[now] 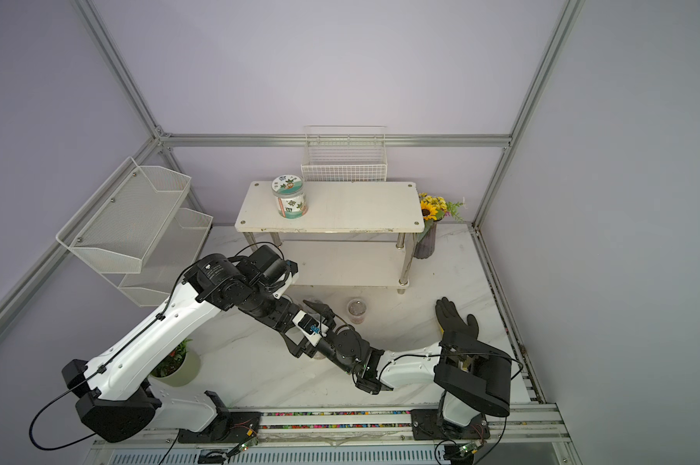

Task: Place the seed container on the shelf
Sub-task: Pick up the seed jar at the center of the board.

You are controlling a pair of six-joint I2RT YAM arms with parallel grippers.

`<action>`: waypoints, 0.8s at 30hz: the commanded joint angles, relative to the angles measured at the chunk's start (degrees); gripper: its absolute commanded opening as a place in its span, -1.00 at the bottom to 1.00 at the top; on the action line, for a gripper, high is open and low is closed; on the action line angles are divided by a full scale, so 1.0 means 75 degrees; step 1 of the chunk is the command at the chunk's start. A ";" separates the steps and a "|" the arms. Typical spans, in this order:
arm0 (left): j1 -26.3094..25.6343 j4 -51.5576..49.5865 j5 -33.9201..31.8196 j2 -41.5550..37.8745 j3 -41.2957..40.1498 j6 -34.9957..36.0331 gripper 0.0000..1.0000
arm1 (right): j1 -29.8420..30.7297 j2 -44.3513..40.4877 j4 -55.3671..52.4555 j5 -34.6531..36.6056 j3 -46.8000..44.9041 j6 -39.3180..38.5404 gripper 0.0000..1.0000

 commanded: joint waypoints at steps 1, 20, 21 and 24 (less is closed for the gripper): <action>-0.0100 0.0048 0.0201 0.0064 0.0158 0.0021 -0.05 | 0.0064 -0.0508 0.0223 -0.0188 -0.0028 -0.0127 0.95; -0.0097 0.0171 0.0441 0.0249 0.0327 0.0142 -0.03 | 0.0064 -0.0118 -0.0528 -0.0370 0.0154 0.0384 0.95; -0.0096 0.0173 0.0479 0.0251 0.0333 0.0123 -0.03 | 0.0064 -0.0105 -0.0469 -0.0347 0.0144 0.0383 0.95; -0.0100 0.0207 0.0593 0.0245 0.0295 0.0116 -0.03 | 0.0064 -0.0069 -0.0209 -0.0276 0.0102 0.0311 0.95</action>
